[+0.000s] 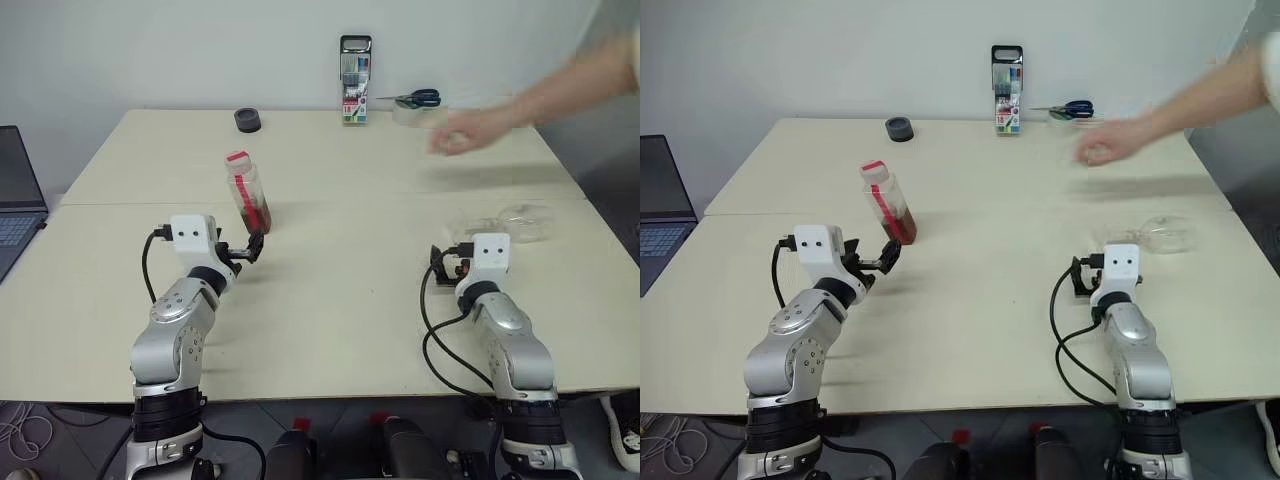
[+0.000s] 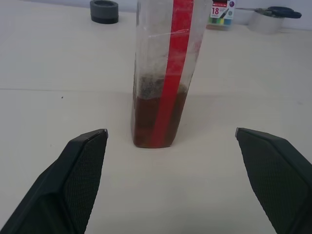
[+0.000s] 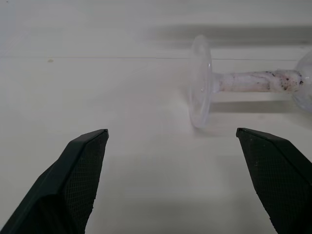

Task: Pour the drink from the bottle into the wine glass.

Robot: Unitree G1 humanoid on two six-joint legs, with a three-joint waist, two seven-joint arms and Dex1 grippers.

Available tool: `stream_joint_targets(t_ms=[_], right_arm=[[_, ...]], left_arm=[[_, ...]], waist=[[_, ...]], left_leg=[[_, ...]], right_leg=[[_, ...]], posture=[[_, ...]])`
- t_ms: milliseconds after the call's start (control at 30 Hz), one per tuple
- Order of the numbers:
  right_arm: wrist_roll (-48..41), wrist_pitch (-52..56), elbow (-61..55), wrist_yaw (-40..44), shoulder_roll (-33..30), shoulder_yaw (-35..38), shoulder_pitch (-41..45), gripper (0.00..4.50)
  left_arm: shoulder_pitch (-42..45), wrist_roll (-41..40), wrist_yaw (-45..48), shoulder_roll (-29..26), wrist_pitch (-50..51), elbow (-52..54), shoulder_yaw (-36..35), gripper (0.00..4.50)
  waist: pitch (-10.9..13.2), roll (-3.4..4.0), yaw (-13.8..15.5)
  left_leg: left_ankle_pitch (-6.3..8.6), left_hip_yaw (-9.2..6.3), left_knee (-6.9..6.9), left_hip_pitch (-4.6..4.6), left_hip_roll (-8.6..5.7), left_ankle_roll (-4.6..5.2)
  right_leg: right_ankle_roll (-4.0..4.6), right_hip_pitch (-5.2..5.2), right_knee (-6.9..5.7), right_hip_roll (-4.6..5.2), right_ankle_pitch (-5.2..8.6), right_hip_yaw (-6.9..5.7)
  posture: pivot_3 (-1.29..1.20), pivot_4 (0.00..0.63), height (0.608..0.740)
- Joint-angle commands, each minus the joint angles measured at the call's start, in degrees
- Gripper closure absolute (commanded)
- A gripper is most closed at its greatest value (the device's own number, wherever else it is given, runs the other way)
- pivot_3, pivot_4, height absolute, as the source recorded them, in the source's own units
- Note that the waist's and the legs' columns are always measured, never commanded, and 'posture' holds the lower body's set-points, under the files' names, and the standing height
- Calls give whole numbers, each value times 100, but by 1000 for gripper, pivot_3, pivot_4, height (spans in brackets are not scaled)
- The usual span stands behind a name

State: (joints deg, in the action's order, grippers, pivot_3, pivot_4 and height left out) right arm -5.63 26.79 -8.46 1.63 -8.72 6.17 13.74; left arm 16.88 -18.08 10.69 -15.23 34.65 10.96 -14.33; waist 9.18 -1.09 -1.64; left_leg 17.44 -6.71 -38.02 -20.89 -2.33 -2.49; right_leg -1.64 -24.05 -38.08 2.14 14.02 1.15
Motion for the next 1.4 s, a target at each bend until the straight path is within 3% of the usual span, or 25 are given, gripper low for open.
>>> stream_joint_targets(t_ms=[33,767,933,1133,1233,1400], right_arm=[[20,-160,-203,-59,-45,149,75,0],[45,-196,-137,15,-111,131,149,0],[-1062,80,-1078,1288,-238,-78,321,0],[-2798,1198,-1838,3127,-1227,-315,1121,0],[-3034,1352,-1674,3625,-1546,-498,1466,0],[-2754,992,-1169,3725,-1408,-826,1714,0]], left_arm=[[32,-119,24,-103,79,277,-80,23],[184,-84,-37,-163,74,275,-172,23],[362,-54,-15,-188,39,159,-161,23],[579,-23,66,-227,-45,-82,-125,23],[682,3,77,-252,-100,-198,-122,23],[837,44,99,-309,-246,-362,-87,23]], waist=[[0,0,0],[0,0,0],[1,1,-6],[-1,-2,-7],[-1,-3,0],[0,-3,2]], left_leg=[[0,0,0,0,0,0],[0,8,0,0,0,0],[0,22,0,0,1,0],[1,7,-1,2,2,2],[1,-14,-1,0,-2,3],[1,-17,-2,0,0,2]], right_leg=[[0,0,0,0,0,-1],[0,0,1,0,0,1],[0,-1,1,-1,0,2],[0,5,5,-8,0,-9],[0,10,11,-7,0,-15],[0,8,9,0,0,-15]], posture=[[0,150,740],[0,150,740],[0,150,740],[0,150,740],[0,150,740],[0,150,740]])
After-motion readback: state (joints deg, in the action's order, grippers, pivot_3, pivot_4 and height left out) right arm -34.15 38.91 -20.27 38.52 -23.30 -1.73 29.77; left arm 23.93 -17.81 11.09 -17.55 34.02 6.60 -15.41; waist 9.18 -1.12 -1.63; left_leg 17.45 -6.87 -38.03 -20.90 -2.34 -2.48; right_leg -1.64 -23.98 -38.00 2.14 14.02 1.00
